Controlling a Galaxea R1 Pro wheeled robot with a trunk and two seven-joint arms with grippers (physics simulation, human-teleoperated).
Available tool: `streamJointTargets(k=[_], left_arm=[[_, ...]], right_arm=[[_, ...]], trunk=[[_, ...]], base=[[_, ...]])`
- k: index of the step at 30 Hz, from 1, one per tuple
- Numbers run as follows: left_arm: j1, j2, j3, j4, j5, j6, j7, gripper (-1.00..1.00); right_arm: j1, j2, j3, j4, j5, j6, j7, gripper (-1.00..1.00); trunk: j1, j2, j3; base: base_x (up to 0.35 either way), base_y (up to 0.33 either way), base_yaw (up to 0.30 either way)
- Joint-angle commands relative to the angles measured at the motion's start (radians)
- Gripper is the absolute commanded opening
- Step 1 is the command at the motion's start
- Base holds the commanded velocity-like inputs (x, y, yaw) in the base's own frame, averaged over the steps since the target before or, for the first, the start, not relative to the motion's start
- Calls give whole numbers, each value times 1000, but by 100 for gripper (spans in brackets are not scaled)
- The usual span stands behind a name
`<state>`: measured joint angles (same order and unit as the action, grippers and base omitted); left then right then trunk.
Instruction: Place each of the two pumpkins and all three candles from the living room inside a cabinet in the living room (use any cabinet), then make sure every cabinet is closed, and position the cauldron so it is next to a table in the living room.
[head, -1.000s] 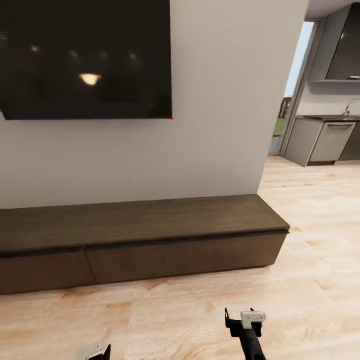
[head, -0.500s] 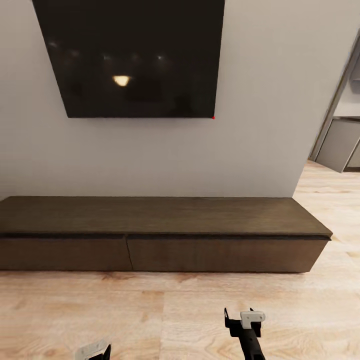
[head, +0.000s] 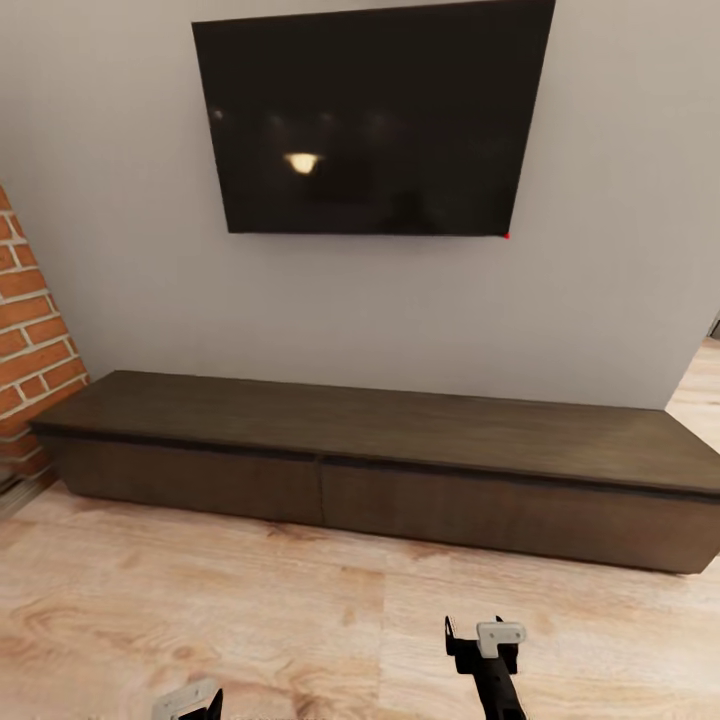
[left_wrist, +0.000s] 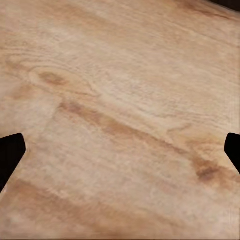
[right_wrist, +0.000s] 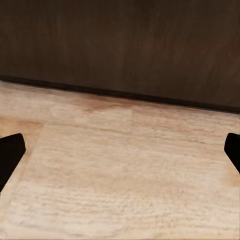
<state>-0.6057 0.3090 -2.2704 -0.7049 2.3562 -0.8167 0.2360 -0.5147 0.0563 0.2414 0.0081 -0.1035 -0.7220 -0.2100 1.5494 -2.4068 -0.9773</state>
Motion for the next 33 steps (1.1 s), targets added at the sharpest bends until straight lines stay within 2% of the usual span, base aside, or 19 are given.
streamJointTargets(k=[1, 28, 33], left_arm=[[-2, 0, -5, -2, 0, -4, 5, 100], [-2, -11, -5, -2, 0, -3, 3, 100], [-2, -14, -5, -2, 0, -3, 3, 100]], right_arm=[[-1, 0, 9, 1, -10, -4, -2, 100], [2, -3, 9, 8, -8, 6, 7, 100], [2, -3, 9, 7, -8, 6, 7, 100]], trunk=[[0, 0, -1], [0, 0, -1], [0, 0, -1]], base=[[-1, 215, 138], [0, 336, 4], [0, 252, -111]])
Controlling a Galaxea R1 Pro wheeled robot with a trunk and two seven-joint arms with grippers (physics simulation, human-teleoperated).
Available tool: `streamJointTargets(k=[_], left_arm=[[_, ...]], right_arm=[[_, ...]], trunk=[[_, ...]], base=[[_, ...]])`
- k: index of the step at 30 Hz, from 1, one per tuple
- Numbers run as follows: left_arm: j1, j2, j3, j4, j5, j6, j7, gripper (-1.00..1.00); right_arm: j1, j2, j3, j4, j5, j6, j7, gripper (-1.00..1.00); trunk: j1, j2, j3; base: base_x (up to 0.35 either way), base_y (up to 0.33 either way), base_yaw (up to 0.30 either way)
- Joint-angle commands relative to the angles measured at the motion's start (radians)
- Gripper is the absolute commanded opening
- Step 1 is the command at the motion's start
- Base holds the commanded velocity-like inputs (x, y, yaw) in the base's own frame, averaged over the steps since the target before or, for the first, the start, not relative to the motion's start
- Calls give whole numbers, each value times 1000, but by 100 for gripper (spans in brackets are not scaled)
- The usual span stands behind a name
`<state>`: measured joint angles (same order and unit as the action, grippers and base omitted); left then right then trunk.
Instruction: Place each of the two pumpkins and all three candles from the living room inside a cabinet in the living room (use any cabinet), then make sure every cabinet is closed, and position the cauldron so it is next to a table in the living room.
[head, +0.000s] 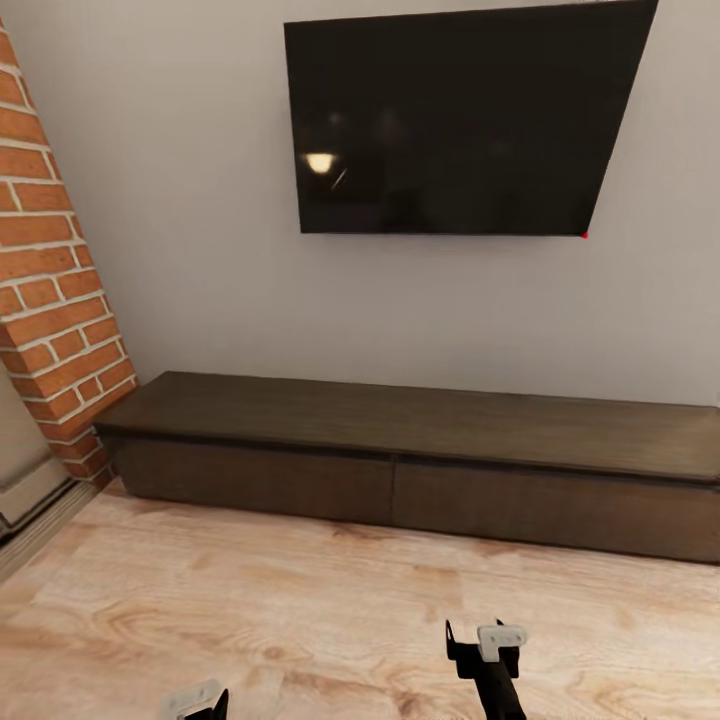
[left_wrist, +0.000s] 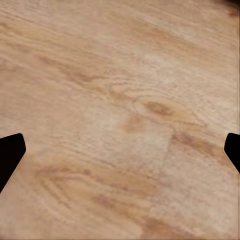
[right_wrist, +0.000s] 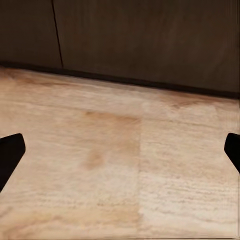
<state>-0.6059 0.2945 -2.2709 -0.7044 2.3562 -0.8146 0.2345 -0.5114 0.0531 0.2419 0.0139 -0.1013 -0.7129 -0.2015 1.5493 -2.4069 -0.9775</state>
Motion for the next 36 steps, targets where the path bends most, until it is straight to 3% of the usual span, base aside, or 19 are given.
streamJointTargets(k=[1, 11, 36], left_arm=[[-2, 0, -4, -3, 0, -5, 5, 100], [-2, 0, -4, -3, 0, -6, 5, 100], [-2, 0, -4, -3, 0, -6, 6, 100]], right_arm=[[-1, 1, 8, 2, -11, -3, -1, 100], [-1, 2, 8, 2, -10, -3, -1, 100], [2, 0, 8, 3, -11, -9, -7, 100]], trunk=[[0, 0, -1], [0, 0, -1], [0, 0, 0]], base=[[0, 36, -246], [-9, 65, -212], [-1, 300, -20]])
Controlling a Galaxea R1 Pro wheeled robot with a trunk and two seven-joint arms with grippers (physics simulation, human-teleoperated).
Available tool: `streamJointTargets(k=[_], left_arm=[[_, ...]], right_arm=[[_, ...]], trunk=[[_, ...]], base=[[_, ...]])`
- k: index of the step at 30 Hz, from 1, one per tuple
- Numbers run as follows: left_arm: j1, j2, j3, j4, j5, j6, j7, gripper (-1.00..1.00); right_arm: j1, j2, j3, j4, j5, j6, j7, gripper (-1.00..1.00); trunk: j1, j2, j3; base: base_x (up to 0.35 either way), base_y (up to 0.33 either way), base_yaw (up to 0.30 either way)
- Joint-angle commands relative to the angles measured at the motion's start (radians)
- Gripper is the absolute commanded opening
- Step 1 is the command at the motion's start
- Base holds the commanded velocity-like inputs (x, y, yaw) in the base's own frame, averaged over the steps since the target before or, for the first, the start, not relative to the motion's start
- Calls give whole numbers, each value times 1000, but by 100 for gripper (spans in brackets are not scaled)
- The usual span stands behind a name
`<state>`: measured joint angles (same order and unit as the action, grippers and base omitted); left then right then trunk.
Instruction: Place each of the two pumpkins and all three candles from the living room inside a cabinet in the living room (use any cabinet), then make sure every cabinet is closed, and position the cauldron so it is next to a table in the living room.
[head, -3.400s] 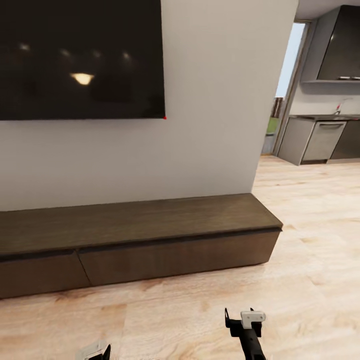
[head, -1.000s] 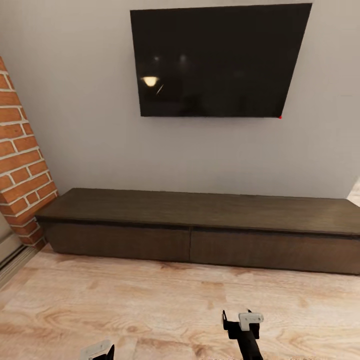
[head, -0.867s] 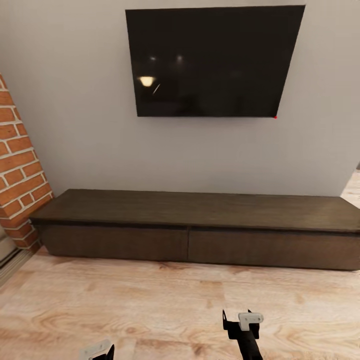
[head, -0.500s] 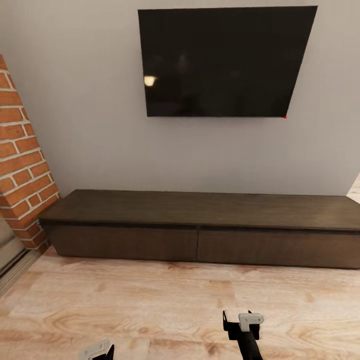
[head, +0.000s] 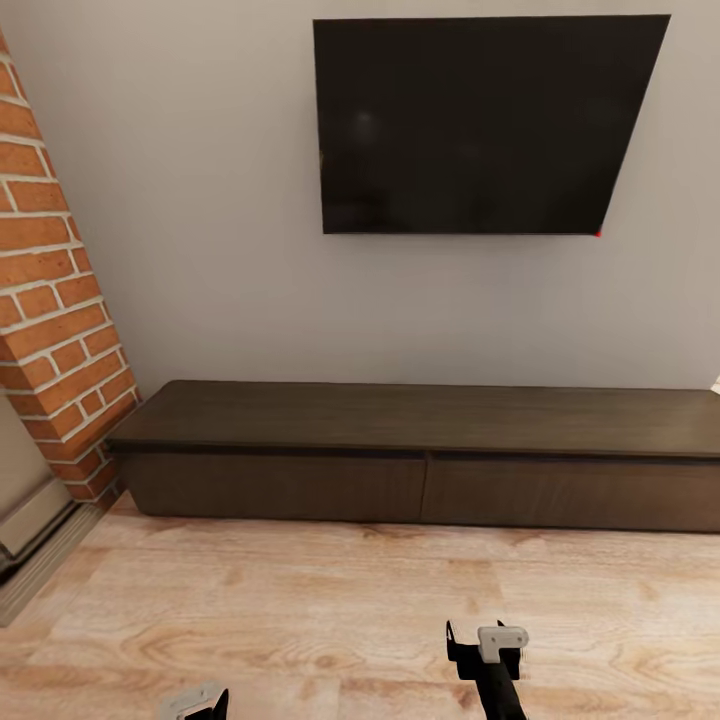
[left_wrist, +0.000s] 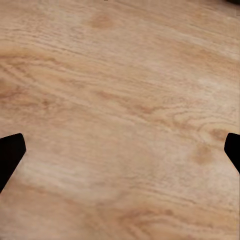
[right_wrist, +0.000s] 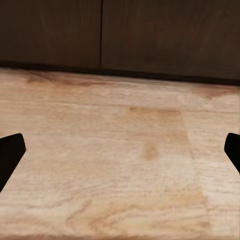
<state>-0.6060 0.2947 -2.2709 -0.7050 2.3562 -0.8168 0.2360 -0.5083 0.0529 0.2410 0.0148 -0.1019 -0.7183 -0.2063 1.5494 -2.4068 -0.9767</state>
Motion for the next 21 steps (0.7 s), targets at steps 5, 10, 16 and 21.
streamJointTargets(k=[5, 10, 16, 21], left_arm=[[-1, 0, -4, -2, 0, -3, 5, 100], [-1, 0, -4, -2, 0, -2, 5, 100], [-1, 0, -4, -2, 0, -2, 5, 100], [-1, 0, -4, -2, 0, -2, 5, 100]], right_arm=[[-1, 1, 9, 2, -10, -1, 1, 100], [-1, 1, 9, 2, -10, -1, 2, 100], [-1, 1, 9, 2, -10, -1, 2, 100], [-1, 2, 10, 2, -8, -4, 2, 100]], trunk=[[0, 0, 0], [0, 0, 4], [0, 0, 9], [0, 0, 10]], base=[[0, 310, -20], [0, 311, -144], [0, 311, -173], [55, 310, -74]])
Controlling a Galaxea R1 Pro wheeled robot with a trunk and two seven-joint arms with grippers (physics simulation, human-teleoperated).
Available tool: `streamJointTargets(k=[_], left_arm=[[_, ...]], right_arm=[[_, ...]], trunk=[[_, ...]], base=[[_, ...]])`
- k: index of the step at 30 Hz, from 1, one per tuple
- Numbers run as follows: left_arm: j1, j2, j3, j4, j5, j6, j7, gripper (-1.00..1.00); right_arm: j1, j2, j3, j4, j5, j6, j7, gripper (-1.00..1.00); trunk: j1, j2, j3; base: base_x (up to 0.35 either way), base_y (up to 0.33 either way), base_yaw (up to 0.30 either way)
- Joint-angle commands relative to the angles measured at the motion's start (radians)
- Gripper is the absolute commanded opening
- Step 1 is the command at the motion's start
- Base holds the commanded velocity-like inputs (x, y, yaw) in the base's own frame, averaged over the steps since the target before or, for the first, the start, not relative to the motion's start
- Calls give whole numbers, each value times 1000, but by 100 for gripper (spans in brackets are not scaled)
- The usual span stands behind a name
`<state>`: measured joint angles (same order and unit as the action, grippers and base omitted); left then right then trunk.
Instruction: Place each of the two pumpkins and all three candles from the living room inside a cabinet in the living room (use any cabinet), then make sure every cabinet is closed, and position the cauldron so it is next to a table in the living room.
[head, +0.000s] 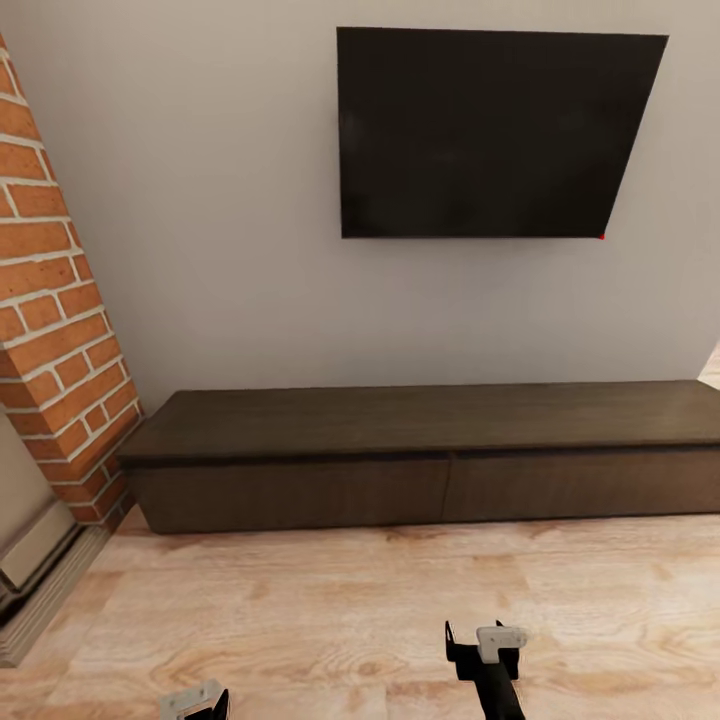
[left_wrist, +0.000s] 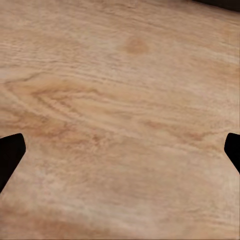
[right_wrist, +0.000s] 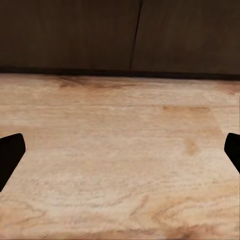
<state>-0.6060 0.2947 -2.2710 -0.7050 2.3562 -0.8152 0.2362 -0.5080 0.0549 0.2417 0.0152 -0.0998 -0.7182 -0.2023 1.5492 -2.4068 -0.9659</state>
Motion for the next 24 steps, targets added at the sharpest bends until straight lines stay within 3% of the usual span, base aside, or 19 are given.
streamJointTargets(k=[1, 5, 11, 13, 15, 17, 18, 21, 24], left_arm=[[-1, 0, -4, -2, 0, -4, 4, 100], [-1, -2, -4, -2, 0, -3, -1, 100], [-1, -35, 5, -5, 0, -19, -1, 100], [-1, -42, 11, -15, 0, -75, 13, 100], [-2, -45, 12, -46, 0, -124, 59, 100], [-10, -49, 13, -109, 0, -159, 160, 100], [-29, -51, 13, -161, -5, -172, 250, 100], [-71, -53, 14, -241, -73, -184, 404, 100], [-125, -54, 30, -384, -321, -191, 723, 100]], right_arm=[[0, 1, 9, 2, -10, -5, -2, 100], [3, 2, 10, 1, -10, -6, -2, 100], [3, 2, 12, -22, -12, -2, -4, 100], [3, 1, 8, -73, -19, 5, -8, 100], [3, 0, 6, -115, -32, 17, -9, 100], [3, 0, 5, -158, -57, 36, -8, 100], [3, -1, 5, -187, -77, 48, -8, 100], [2, -2, 4, -231, -111, 64, -8, 100], [2, -3, 4, -295, -190, 77, -8, 100]], trunk=[[0, 0, -1], [0, 0, -1], [0, 0, -1], [0, 0, -1], [0, 0, -1], [0, 0, -1], [0, 0, -1], [0, 0, -1], [0, 0, -1]], base=[[166, 290, -15], [203, 209, -6], [35, 20, 0], [5, 3, 0], [2, 1, 0], [1, 1, 0], [0, 0, 0], [0, 0, 0], [0, 0, 0]])
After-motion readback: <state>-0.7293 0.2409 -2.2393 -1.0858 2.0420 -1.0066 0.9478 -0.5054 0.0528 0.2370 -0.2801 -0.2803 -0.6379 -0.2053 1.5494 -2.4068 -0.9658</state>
